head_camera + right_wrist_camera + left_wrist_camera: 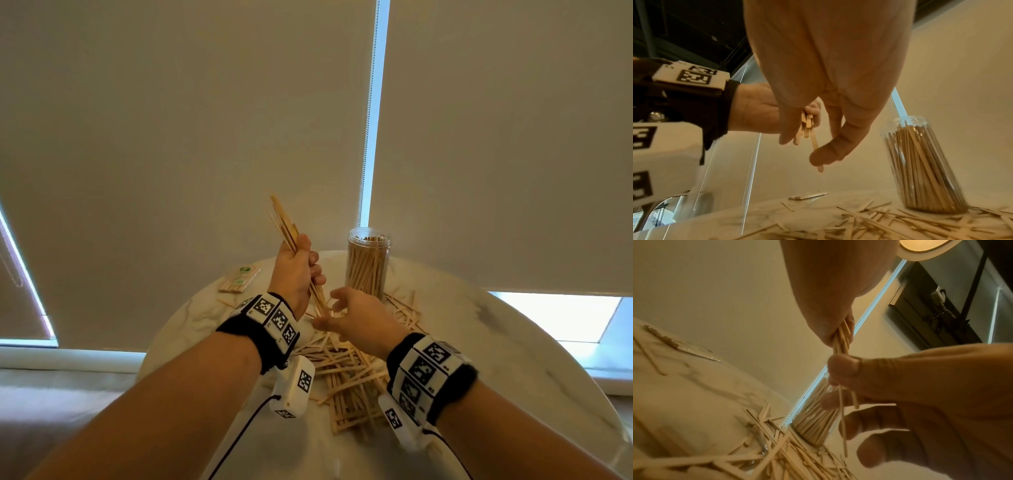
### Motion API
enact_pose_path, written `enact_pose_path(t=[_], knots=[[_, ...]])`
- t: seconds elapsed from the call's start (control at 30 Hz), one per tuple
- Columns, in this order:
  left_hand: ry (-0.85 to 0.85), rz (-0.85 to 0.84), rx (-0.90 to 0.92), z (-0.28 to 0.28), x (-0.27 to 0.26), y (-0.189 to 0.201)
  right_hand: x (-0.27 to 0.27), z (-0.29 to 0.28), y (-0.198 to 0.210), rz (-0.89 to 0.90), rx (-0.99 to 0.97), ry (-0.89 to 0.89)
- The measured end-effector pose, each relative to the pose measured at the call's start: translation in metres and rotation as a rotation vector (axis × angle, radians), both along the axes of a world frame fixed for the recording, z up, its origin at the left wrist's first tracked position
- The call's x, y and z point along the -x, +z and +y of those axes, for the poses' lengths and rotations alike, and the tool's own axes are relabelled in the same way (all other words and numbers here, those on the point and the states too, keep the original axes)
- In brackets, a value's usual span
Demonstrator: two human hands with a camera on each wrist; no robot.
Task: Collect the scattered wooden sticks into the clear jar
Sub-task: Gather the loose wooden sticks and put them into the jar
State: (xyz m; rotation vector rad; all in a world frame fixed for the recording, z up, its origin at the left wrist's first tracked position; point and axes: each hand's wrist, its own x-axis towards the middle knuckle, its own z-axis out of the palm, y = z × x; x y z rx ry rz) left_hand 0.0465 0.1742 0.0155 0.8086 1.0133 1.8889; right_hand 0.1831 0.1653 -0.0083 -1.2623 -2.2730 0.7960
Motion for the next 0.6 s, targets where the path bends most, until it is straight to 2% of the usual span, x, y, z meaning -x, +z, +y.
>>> enact_pose_path(t=[0.2,0.37,0.4,0.5,0.6], knots=[[-0.061,-0.011,-0.017,-0.008,-0.004,0.004,0.001,-0.009,0.002,0.041,-0.082,0.011],[-0.078,0.174,0.057,-0.017,0.000,0.001,-0.003,-0.008,0.018,-0.051,0.035,0.056],[-0.101,0.216,0.066,-0.020,0.000,-0.001,-0.004,-0.006,0.026,-0.009,0.047,0.050],[-0.212,0.328,0.086,-0.027,-0.007,-0.008,-0.008,0.002,0.052,0.342,0.130,-0.018],[-0.342,0.421,0.103,-0.037,-0.022,-0.013,-0.009,0.010,0.070,0.464,0.157,-0.027]])
